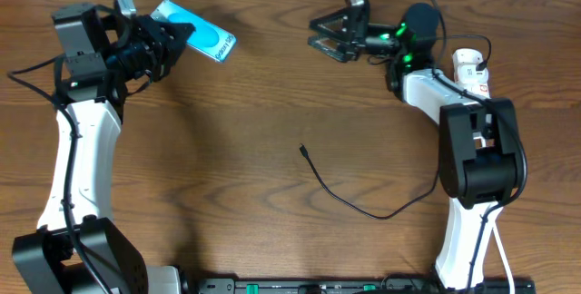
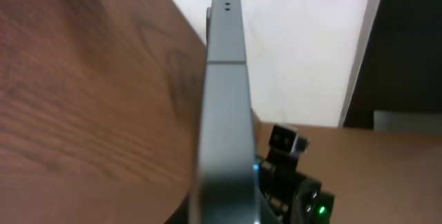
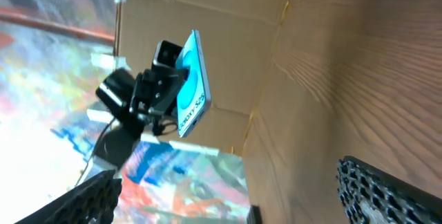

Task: Plug charger to phone and switch on socket
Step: 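Swing the right gripper away toward the black cable on the table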

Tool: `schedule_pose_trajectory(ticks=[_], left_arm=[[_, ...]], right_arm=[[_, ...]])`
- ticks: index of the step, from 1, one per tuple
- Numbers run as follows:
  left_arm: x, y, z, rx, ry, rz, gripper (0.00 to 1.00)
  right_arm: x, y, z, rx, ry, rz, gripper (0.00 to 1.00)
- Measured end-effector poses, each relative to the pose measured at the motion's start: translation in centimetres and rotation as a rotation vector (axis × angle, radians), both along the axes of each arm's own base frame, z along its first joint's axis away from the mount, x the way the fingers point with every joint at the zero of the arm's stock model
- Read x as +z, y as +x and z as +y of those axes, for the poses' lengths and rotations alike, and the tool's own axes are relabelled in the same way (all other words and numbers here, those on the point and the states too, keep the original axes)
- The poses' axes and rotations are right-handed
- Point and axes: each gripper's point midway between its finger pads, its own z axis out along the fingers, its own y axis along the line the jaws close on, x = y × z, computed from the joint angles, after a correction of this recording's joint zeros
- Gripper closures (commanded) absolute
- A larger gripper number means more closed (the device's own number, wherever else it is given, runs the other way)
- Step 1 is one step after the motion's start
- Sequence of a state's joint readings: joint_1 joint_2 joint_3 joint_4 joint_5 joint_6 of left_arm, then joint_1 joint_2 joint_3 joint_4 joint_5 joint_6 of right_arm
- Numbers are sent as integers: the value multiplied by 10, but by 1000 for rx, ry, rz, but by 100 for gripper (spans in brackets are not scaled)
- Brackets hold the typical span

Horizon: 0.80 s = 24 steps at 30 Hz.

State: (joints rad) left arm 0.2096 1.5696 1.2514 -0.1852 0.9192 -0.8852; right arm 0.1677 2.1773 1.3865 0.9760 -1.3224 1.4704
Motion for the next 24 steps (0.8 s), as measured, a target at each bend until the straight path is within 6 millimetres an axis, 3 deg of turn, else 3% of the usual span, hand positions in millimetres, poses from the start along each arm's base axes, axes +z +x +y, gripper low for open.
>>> schedule_pose_trajectory(ticks=[6, 9, 16, 21, 24], left_arm=[[-8, -9, -5, -47, 26, 12, 93], [-8, -9, -5, -52, 35, 4, 93], [-8, -9, -5, -58, 42, -3, 93], [-8, -9, -5, -61, 41, -3, 93], [-8, -9, -5, -62, 44, -6, 93]], right_arm=[[-2, 5, -17, -13, -6, 14, 1], [-10, 15, -19, -62, -9, 106, 1], [-55, 38, -25, -248, -93, 402, 1], [-101, 26, -34, -378, -304, 547, 1], [-113, 14, -42, -420, -429, 538, 1]])
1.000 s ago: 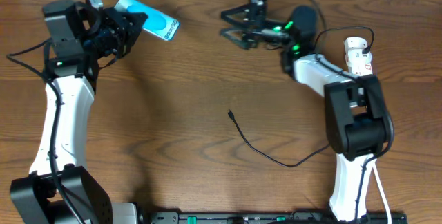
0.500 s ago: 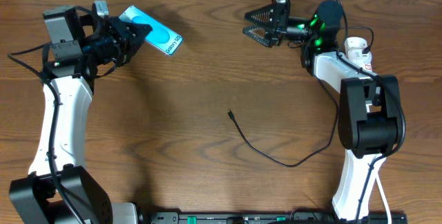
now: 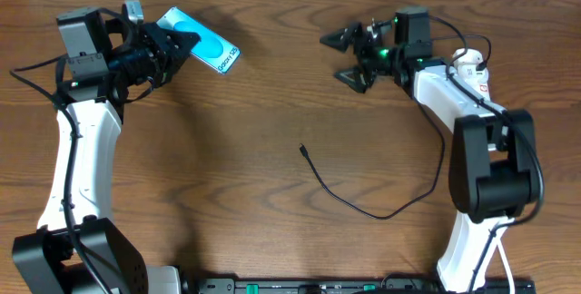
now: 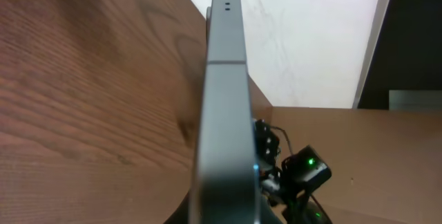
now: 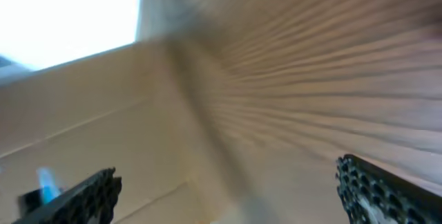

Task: Plug charger to phone and switch on socket
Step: 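Swing the right gripper away toward the black cable on the table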

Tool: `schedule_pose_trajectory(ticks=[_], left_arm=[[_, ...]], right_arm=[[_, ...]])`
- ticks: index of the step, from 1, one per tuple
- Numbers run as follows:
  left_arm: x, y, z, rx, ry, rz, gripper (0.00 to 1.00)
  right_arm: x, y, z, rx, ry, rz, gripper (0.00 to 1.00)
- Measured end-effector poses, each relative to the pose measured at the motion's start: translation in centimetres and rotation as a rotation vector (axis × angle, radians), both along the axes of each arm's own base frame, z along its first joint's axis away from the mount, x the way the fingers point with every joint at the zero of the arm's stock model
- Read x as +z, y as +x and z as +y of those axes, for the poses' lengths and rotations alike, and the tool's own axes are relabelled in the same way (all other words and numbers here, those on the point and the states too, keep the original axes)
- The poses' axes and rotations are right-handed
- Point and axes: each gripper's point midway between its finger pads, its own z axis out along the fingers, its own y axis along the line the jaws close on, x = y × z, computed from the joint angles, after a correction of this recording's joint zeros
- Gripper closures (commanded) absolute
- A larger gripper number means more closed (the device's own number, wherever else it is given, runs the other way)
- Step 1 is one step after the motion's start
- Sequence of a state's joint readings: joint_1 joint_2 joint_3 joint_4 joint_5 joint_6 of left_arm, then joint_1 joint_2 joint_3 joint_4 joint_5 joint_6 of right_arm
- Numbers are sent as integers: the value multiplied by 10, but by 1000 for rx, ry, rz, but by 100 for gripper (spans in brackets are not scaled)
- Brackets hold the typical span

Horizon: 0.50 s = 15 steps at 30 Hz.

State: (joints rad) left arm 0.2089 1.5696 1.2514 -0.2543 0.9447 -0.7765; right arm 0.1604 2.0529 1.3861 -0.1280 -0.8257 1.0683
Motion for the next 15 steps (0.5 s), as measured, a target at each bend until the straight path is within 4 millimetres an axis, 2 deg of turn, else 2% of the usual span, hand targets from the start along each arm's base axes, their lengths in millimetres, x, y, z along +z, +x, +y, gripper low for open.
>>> schedule_pose_trajectory(ticks=[4, 8, 13, 15], left_arm=[[0, 0, 0, -1, -1, 1, 93], [0, -1, -1, -3, -1, 3, 93], [-7, -7, -2, -24, 11, 24, 93], [-11, -11, -4, -36, 17, 37, 93]], right_arm=[[5, -17, -18, -3, -163, -15, 1], [27, -37, -41, -13, -327, -53, 1], [55, -77, -73, 8, -544, -82, 1], [60, -96, -83, 37, -643, -81, 1]])
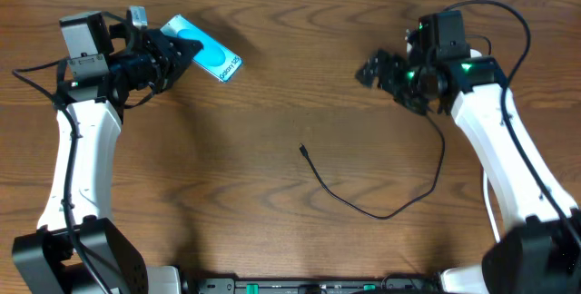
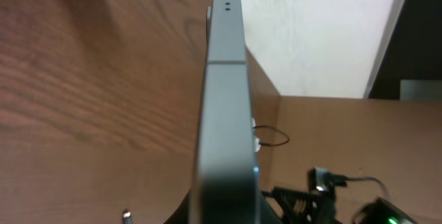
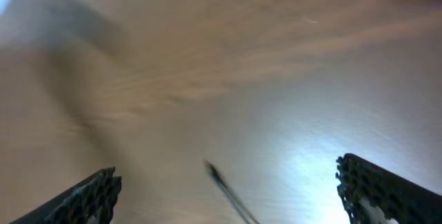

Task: Plug charger to phone and switch on socket
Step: 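Swing the right gripper away toward the black cable on the table, then lower the right gripper over the cable's USB-C connector end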

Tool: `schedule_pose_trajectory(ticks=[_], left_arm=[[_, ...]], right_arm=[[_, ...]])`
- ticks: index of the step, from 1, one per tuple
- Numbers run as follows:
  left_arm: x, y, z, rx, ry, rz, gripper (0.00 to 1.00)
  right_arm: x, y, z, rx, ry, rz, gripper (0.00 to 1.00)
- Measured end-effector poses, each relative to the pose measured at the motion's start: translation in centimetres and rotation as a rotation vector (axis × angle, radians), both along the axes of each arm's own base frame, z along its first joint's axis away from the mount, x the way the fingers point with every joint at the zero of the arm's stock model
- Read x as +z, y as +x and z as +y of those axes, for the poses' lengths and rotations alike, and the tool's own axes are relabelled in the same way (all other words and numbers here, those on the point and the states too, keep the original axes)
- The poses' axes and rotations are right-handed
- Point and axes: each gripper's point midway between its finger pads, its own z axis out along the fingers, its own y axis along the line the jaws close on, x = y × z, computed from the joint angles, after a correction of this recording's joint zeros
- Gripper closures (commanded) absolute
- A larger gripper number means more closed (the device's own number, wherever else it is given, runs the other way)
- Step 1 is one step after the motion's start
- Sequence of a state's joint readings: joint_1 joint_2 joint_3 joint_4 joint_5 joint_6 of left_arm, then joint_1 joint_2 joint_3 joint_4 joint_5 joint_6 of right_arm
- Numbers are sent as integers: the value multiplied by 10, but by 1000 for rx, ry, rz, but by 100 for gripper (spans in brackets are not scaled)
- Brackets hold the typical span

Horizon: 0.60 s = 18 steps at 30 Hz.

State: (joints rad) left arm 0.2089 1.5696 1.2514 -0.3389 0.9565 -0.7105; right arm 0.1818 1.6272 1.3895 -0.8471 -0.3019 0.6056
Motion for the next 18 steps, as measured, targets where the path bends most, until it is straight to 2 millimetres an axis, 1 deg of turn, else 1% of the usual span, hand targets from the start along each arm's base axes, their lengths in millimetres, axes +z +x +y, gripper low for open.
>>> schedule_pose_trajectory(ticks=[1, 4, 9, 12, 14, 18], left_arm=[[-2, -2, 0, -6, 5, 7, 93], [-2, -5, -4, -40, 12, -11, 93], [4, -12, -13, -113, -5, -52, 93], [5, -17, -25, -169, -16, -77, 93], [-4, -23, -34, -204, -25, -69, 92], [-33, -37, -44, -241, -37, -39, 93]], right_arm=[[0, -12, -4, 17, -59, 14, 1], [0, -28, -6, 79, -173, 15, 1], [-7, -48, 8, 205, -310, 25, 1], [-9, -57, 20, 267, -376, 11, 1], [-8, -60, 28, 296, -404, -3, 1], [-8, -66, 39, 333, -430, -19, 1]])
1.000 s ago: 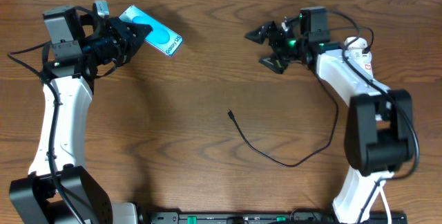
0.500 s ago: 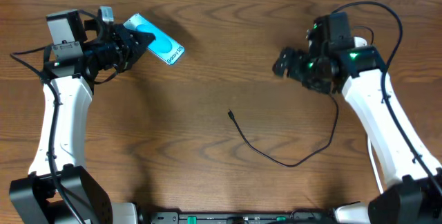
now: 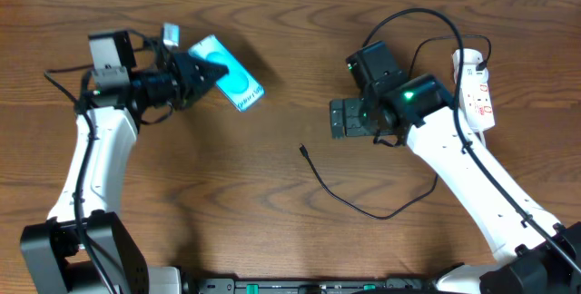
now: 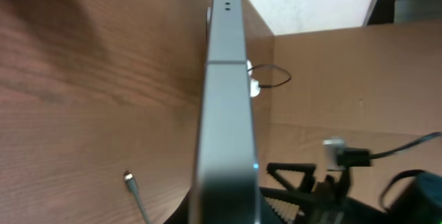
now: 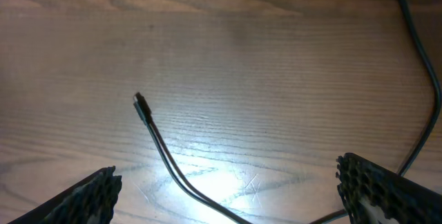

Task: Plug charger to phone and switch on socket
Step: 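Lower the right gripper over the cable's USB-C connector end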

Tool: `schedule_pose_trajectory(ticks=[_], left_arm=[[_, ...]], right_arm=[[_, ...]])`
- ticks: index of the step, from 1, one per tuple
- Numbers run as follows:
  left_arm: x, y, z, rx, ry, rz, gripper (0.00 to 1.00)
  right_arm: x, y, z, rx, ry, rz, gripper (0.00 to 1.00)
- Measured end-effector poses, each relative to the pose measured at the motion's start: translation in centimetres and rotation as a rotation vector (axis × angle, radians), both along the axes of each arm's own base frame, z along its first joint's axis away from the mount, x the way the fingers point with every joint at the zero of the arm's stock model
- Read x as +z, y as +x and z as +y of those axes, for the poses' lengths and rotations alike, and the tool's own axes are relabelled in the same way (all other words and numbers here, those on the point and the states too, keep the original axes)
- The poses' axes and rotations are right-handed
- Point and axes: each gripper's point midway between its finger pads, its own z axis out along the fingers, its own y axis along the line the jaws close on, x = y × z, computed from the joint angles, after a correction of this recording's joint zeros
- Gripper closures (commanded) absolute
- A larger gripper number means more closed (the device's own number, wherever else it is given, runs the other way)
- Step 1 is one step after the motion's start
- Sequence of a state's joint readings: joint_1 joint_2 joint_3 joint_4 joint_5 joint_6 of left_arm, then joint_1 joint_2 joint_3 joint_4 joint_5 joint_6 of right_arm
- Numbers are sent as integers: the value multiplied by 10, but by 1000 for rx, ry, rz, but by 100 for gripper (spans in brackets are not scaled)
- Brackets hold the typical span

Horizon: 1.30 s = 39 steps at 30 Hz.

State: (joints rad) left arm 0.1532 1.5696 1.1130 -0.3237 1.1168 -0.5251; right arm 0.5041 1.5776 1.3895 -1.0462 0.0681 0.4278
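A phone with a light-blue back [image 3: 229, 83] is held off the table, my left gripper [image 3: 193, 76] shut on it at the back left. The left wrist view shows it edge-on [image 4: 224, 92]. The black charger cable [image 3: 359, 205] lies on the wood; its free plug [image 3: 302, 150] points up-left, also seen from both wrists as the plug [image 4: 128, 177] and the plug [image 5: 137, 99]. My right gripper [image 3: 343, 119] hangs open just right of the plug, with nothing between its fingers [image 5: 76, 195]. The white socket strip [image 3: 476, 76] lies at the far right.
The cable loops from mid-table towards the right, and a stretch of cable [image 5: 423, 65] runs up to the socket strip. Brown cardboard [image 4: 324, 79] stands beyond the table's far side. The wooden table top [image 3: 200, 203] is bare at the front left.
My right gripper has moved from the back right down and left, and now sits open beside the cable's plug. My left gripper has carried the phone a little right and towards the table's middle.
My left gripper held the phone at the back left throughout, drifting slowly right. My right gripper stood open at the back centre, then further right near the socket strip, and now hangs low over the table next to the plug.
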Motion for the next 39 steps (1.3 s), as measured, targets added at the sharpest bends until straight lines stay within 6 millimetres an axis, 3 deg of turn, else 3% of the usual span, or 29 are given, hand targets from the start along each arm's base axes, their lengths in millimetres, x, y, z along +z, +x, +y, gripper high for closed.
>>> schedule_pose_trajectory(ticks=[8, 15, 22, 33, 39], left_arm=[[-23, -15, -6, -52, -19, -21, 93], [-30, -12, -8, -85, -27, -46, 93], [-44, -7, -8, -90, -34, -32, 93], [-40, 1, -3, -83, -24, -85, 93], [-41, 6, 18, -25, -20, -83, 93]], right_arm=[[-9, -8, 14, 112, -29, 24, 1], [-55, -18, 40, 267, -73, 145, 1], [-95, -25, 49, 337, -105, 249, 1], [-115, -27, 71, 416, -27, 287, 1], [-114, -26, 78, 437, -6, 271, 1]])
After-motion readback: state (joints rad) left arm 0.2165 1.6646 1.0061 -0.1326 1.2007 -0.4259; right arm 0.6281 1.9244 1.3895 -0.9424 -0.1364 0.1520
